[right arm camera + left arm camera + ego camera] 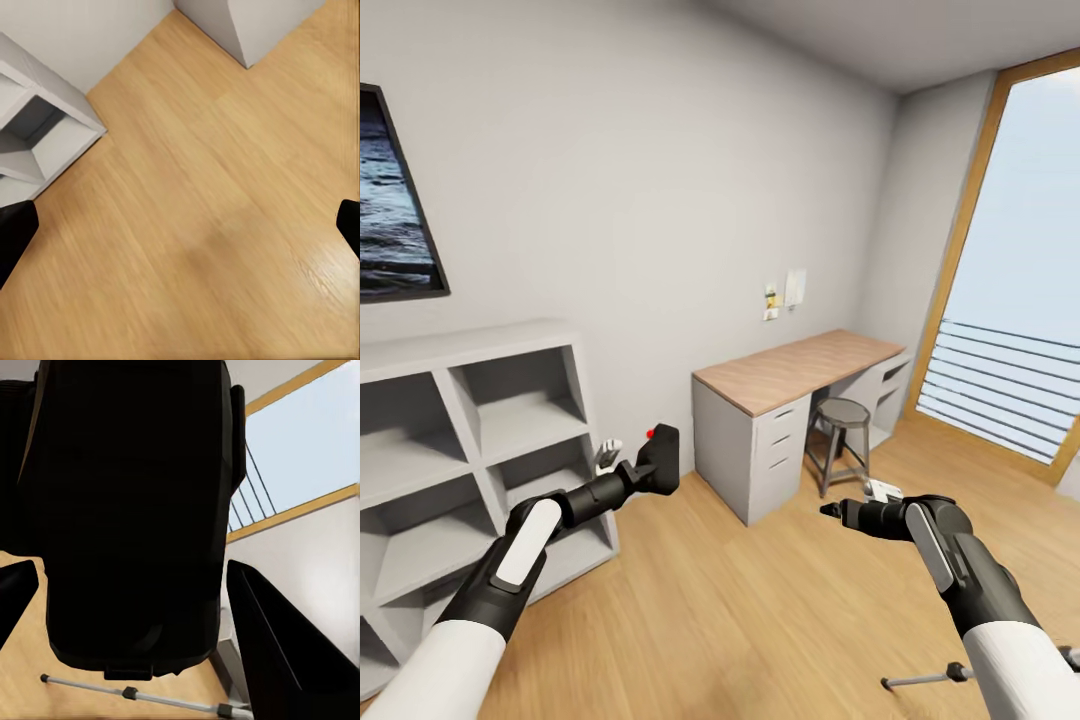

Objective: Attach the digital camera to the camera tripod in the bedroom.

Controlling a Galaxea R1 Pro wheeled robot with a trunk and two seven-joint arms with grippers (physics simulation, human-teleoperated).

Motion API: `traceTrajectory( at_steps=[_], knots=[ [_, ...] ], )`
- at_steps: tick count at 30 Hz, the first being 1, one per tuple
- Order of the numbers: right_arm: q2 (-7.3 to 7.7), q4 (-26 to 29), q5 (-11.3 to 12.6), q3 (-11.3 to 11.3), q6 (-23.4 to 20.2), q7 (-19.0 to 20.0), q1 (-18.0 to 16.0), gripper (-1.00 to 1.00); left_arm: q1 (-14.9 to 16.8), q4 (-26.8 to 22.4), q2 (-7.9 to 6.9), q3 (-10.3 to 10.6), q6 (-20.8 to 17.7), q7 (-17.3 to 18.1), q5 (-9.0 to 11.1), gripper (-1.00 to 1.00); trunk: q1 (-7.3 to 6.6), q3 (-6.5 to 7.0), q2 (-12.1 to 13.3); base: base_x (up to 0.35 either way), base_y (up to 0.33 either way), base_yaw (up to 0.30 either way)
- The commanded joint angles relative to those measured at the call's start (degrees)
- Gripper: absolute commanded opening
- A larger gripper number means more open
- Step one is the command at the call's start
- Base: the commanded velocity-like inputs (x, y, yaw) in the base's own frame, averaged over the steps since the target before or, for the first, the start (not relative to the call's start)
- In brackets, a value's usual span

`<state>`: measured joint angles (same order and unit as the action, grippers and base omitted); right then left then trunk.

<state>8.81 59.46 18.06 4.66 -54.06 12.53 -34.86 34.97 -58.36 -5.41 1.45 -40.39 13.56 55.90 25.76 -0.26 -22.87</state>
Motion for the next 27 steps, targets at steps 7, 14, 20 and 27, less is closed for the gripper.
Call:
traceTrajectory(
  at_steps=[7,14,20,27],
  knots=[
    [-0.25,-5.21,-1.1,-0.31,-0.77,-0.39,-0.03,1.0,0.01,2.22,0.03,0.25,-0.2,0.15,0.09,-1.0,0.02,-0.03,-0.05,0.0,0.0,-0.254],
    [0.03,-28.98,-5.88,-0.42,3.01,-3.36,-0.03,1.0,0.01,3.77,0.09,0.21,-0.18,0.15,0.05,-1.0,0.02,-0.03,-0.05,0.0,0.0,-0.254],
    [0.22,-53.5,-12.06,-0.44,23.04,-3.71,0.02,1.0,0.01,3.51,0.03,0.45,-0.07,0.08,-0.09,-1.0,0.02,-0.03,-0.05,0.0,0.0,-0.254],
    [0.88,-61.01,-17.31,-0.44,45.23,-3.99,8.93,1.0,0.02,3.79,-0.04,0.64,0.12,-0.02,-0.75,-1.0,0.02,-0.03,-0.05,0.0,0.0,-0.254]
  ],
)
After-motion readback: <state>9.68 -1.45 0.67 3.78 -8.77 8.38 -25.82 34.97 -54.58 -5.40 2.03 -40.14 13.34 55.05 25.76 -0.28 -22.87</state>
